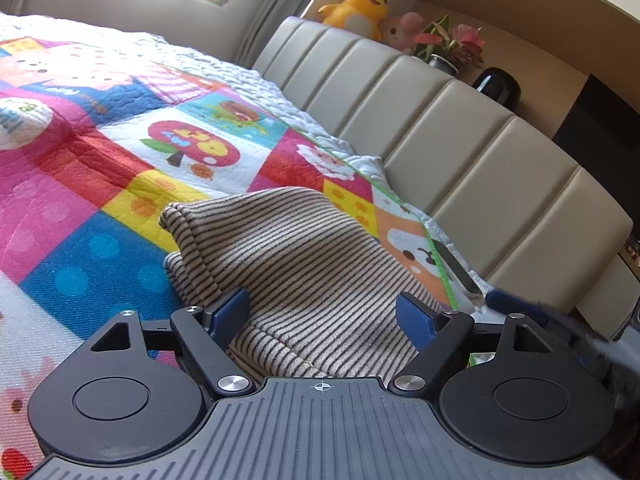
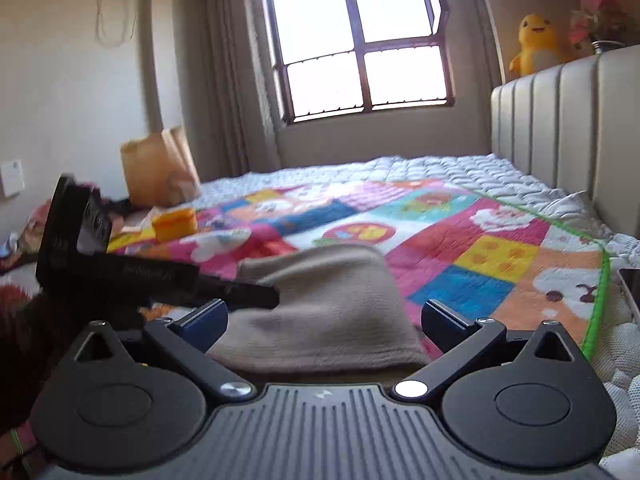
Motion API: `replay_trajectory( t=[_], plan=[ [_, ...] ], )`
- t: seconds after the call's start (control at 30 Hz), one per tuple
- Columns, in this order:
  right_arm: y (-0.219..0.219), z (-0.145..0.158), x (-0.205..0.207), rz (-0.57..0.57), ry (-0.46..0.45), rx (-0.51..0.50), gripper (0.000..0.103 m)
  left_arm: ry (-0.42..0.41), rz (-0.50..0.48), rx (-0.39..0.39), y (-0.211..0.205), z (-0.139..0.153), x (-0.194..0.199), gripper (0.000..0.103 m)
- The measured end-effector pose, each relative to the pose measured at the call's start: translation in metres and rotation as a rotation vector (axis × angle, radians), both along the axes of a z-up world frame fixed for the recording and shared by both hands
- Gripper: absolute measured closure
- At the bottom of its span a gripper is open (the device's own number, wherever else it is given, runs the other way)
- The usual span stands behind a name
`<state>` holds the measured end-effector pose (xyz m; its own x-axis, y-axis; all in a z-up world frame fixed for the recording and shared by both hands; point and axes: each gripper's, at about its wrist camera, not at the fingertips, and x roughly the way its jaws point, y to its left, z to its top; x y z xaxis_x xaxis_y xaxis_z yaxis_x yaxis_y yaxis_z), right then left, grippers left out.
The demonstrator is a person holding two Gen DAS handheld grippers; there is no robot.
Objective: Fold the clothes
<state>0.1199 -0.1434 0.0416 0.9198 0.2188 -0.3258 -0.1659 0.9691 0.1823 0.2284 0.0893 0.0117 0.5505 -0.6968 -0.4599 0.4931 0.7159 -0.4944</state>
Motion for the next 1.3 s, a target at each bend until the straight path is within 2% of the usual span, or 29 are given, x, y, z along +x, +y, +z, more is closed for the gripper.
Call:
replay_trajectory(
  t=[0.07, 0.17, 0.2, 0.27, 0.37, 0.53, 0.67, 0.87, 0.93, 1.13, 1.3],
  plan=[
    [-0.005, -0.008, 0.017, -0.038, 0.049, -0.030, 0.000, 0.000, 0.001, -0.001, 0.000, 0.000, 0.000, 0.016],
    [0.001, -0.045, 0.044, -0.070, 0.190, -0.176, 0.000, 0.001, -0.004, -0.005, -0.001, -0.001, -0.001, 0.015],
    [-0.002, -0.052, 0.044, -0.072, 0.196, -0.150, 0.000, -0.001, -0.002, 0.001, -0.002, -0.001, -0.002, 0.015],
    [-0.012, -0.059, 0.040, -0.071, 0.190, -0.061, 0.000, -0.013, -0.011, 0.012, -0.002, -0.001, -0.003, 0.015],
    [-0.022, -0.063, 0.040, -0.063, 0.210, 0.012, 0.000, -0.017, -0.015, 0.018, -0.004, -0.002, -0.003, 0.013],
    [-0.021, -0.065, 0.038, -0.067, 0.190, 0.003, 0.000, -0.016, -0.005, 0.027, -0.007, 0.004, -0.006, 0.011],
    [-0.022, -0.066, 0.033, -0.079, 0.179, 0.023, 0.000, -0.068, 0.002, -0.021, -0.003, 0.030, -0.008, 0.011],
    [-0.021, -0.065, 0.031, -0.090, 0.171, 0.014, 0.000, -0.016, 0.047, 0.038, -0.008, 0.023, 0.028, 0.014],
    [-0.019, -0.062, 0.033, -0.092, 0.184, 0.006, 0.000, 0.031, 0.050, 0.036, -0.006, 0.006, 0.041, 0.016],
    [-0.012, -0.056, 0.035, -0.094, 0.203, -0.037, 0.000, 0.034, 0.054, 0.015, 0.000, -0.001, 0.041, 0.015],
    [-0.016, -0.058, 0.035, -0.097, 0.213, -0.006, 0.000, 0.007, 0.131, 0.060, -0.001, 0.018, 0.017, 0.013]
  ],
)
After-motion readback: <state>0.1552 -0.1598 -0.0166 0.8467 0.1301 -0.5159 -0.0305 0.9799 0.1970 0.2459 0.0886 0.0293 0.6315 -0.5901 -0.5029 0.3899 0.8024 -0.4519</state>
